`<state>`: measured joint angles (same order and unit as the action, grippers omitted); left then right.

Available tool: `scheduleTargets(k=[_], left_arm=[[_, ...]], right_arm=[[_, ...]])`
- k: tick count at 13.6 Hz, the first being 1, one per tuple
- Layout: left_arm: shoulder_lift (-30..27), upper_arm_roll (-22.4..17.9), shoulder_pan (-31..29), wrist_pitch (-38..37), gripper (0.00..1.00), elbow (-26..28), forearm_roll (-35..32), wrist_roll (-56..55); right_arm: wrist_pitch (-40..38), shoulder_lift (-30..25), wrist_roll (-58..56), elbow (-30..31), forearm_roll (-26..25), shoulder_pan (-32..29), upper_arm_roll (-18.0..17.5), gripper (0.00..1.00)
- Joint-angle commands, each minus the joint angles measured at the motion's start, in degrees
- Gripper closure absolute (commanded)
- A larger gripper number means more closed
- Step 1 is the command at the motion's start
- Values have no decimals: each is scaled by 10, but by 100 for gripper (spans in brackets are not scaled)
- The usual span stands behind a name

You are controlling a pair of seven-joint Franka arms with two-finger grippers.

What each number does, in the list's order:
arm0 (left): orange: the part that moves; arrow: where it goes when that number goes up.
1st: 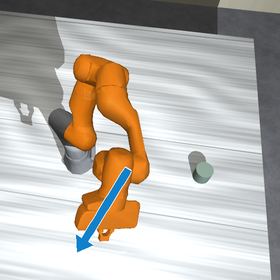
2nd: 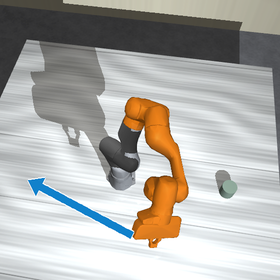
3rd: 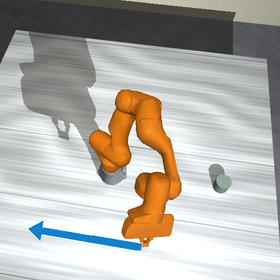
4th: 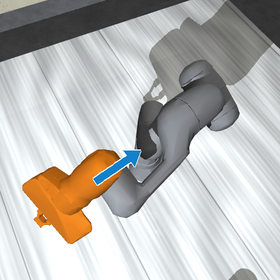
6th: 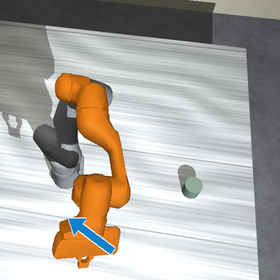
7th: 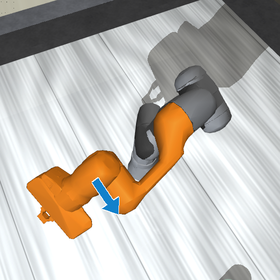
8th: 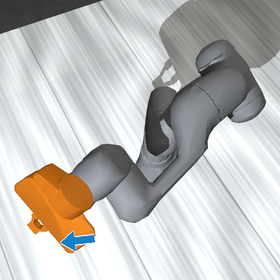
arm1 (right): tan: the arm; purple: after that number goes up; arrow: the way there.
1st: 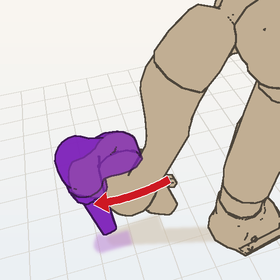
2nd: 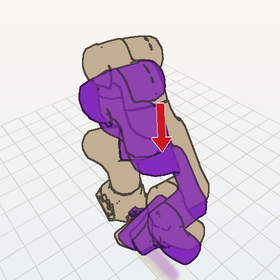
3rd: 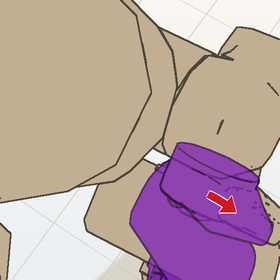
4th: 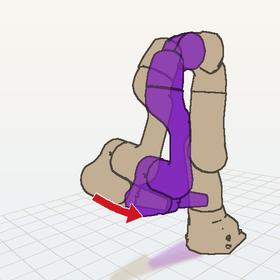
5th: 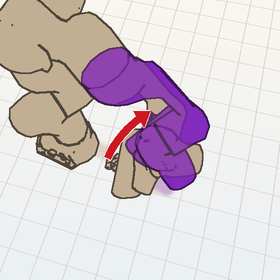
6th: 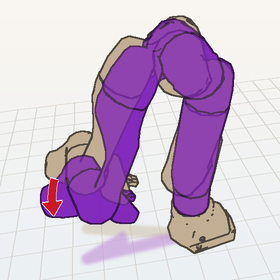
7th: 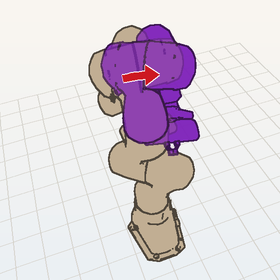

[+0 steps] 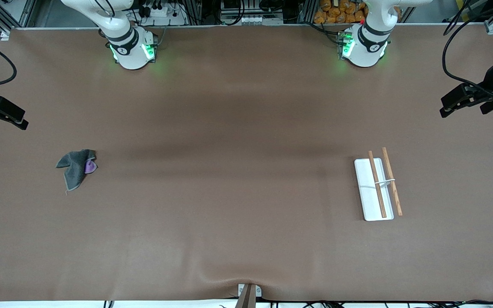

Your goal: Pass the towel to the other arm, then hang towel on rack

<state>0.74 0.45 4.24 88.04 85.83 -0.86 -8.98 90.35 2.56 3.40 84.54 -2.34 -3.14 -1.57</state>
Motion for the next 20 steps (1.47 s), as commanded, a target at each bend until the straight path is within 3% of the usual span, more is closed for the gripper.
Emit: scheduleTargets(k=[1, 8, 20], left_arm=[[-6, 2, -1, -5, 0, -2, 2, -2], [7, 1, -1, -4, 0, -21, 0, 7], [0, 5, -2, -23, 0, -1, 9, 0]], right_arm=[[-1, -13, 3, 9, -5, 1, 3, 0], [3, -3, 0, 11, -6, -5, 3, 0], [51, 142, -8, 14, -9, -88, 3, 0]])
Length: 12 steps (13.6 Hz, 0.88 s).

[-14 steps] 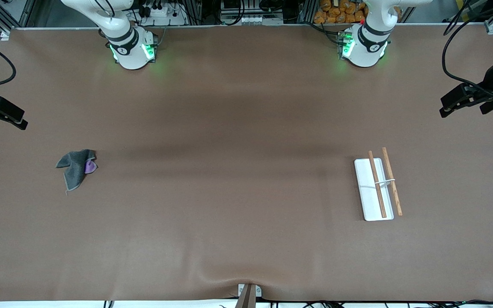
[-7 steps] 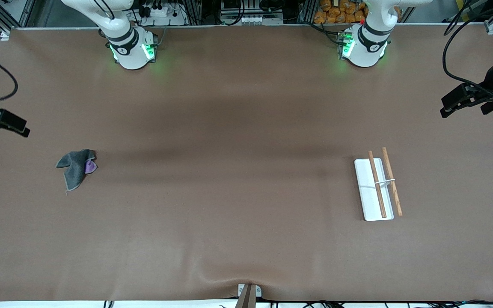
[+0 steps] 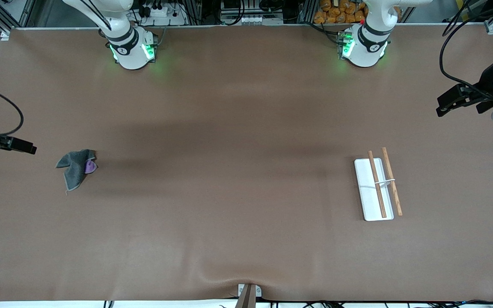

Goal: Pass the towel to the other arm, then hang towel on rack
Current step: 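Lower the right gripper onto the grey towel and grasp it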

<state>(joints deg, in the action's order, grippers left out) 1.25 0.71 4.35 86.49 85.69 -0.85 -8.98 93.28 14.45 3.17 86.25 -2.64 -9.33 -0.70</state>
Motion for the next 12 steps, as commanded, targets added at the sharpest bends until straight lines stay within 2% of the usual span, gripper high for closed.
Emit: scheduleTargets(k=[1, 3, 4, 7, 9, 12], left_arm=[[-5, 3, -3, -8, 0, 0, 9, 0], [-4, 3, -3, -7, 0, -2, 9, 0], [-5, 3, -3, -8, 0, -2, 9, 1], [-4, 3, -2, -5, 0, -2, 9, 1], [-1, 3, 0, -2, 0, -2, 9, 1], [2, 3, 1, 3, 0, -1, 9, 1]], right_arm=[[35, 39, -5, -3, -1, -45, -5, 0], [43, 74, -5, -3, 16, -65, -5, 1], [45, 87, -4, -3, 25, -69, -5, 8], [71, 129, -4, 0, 35, -76, -6, 13], [88, 157, -4, 1, 46, -76, -5, 21], [125, 191, -5, 16, 69, -77, -5, 21]])
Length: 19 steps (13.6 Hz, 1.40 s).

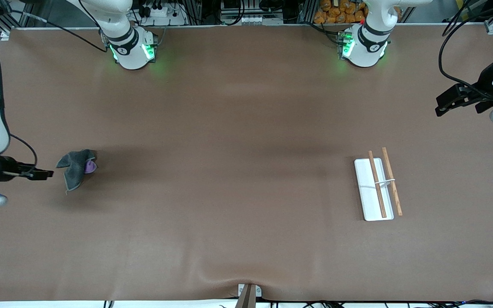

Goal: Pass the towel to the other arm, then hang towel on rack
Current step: 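Lower the right gripper onto the grey towel and grasp it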

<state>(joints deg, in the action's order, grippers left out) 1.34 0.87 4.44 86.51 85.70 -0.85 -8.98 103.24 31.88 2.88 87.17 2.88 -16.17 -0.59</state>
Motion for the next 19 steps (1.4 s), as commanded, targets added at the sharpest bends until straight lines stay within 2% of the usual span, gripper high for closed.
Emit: scheduleTargets(k=[1, 3, 7, 10, 15, 16, 17, 18, 19], left_arm=[[1, 1, 0, 3, 0, 0, 9, 1], [0, 1, -3, 2, 0, 1, 9, 6], [0, 1, -5, 2, 0, 1, 9, 7], [1, 0, -5, 3, 0, 0, 9, 6], [4, 0, -6, 4, 0, 1, 9, 7], [4, 0, -6, 4, 0, 1, 9, 6], [4, 0, -6, 4, 0, 1, 9, 6], [4, 0, -6, 4, 0, 1, 9, 6], [2, 0, -6, 3, 0, 2, 9, 7]], right_arm=[[48, 24, -2, 21, 14, -9, -6, 23], [100, 30, -2, 55, 14, -9, -6, 28], [126, 56, -3, 59, 13, -11, -6, 36], [154, 78, -9, 60, 5, -14, -5, 36], [158, 81, -11, 76, 0, -13, -5, 39], [158, 82, -11, 78, 0, -12, -5, 44], [157, 85, -11, 79, 0, -12, -5, 54], [158, 90, -11, 79, 0, -13, -5, 55], [158, 92, -11, 79, 0, -12, -5, 61]])
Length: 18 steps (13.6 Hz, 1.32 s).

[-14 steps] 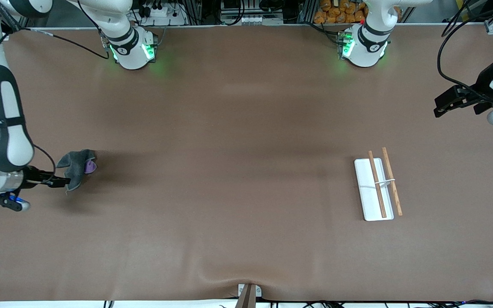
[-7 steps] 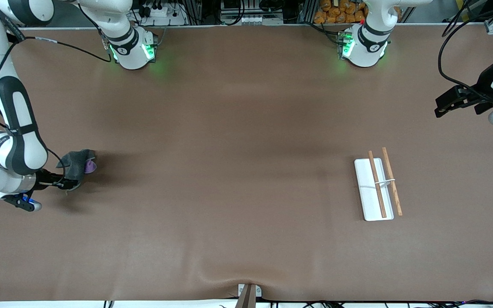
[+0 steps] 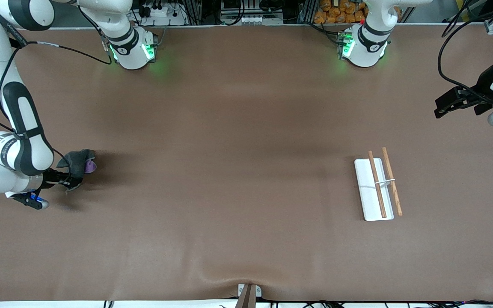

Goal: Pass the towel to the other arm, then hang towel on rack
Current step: 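Lower the right gripper onto the grey towel and grasp it, then lift the towel with the right gripper while the left gripper approaches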

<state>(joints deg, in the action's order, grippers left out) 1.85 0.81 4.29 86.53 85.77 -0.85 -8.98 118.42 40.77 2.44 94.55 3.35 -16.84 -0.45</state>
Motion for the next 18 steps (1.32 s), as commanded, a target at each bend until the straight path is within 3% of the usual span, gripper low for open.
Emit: scheduleTargets(k=[1, 3, 5, 8, 12, 18], left_arm=[[-4, 1, -4, 3, 0, 2, 9, 6], [-6, 0, -7, 2, 0, 3, 9, 7], [-6, 0, -7, 2, 0, 3, 9, 7], [-6, 0, -7, 3, 0, 5, 9, 7], [-5, 1, -8, 3, 0, 2, 9, 7], [-1, 1, -7, 6, 0, 4, 9, 5]], right_arm=[[2, 3, -7, 5, -4, -5, -6, 73], [-2, -2, -7, 1, -4, -1, -7, 100], [-9, -10, -5, -15, -9, 12, -7, 100], [-175, -12, 31, -126, -37, 44, -7, 100], [-278, -20, 111, -187, -22, 75, -13, 100], [-338, -72, 318, -188, 160, 136, -26, 100]])
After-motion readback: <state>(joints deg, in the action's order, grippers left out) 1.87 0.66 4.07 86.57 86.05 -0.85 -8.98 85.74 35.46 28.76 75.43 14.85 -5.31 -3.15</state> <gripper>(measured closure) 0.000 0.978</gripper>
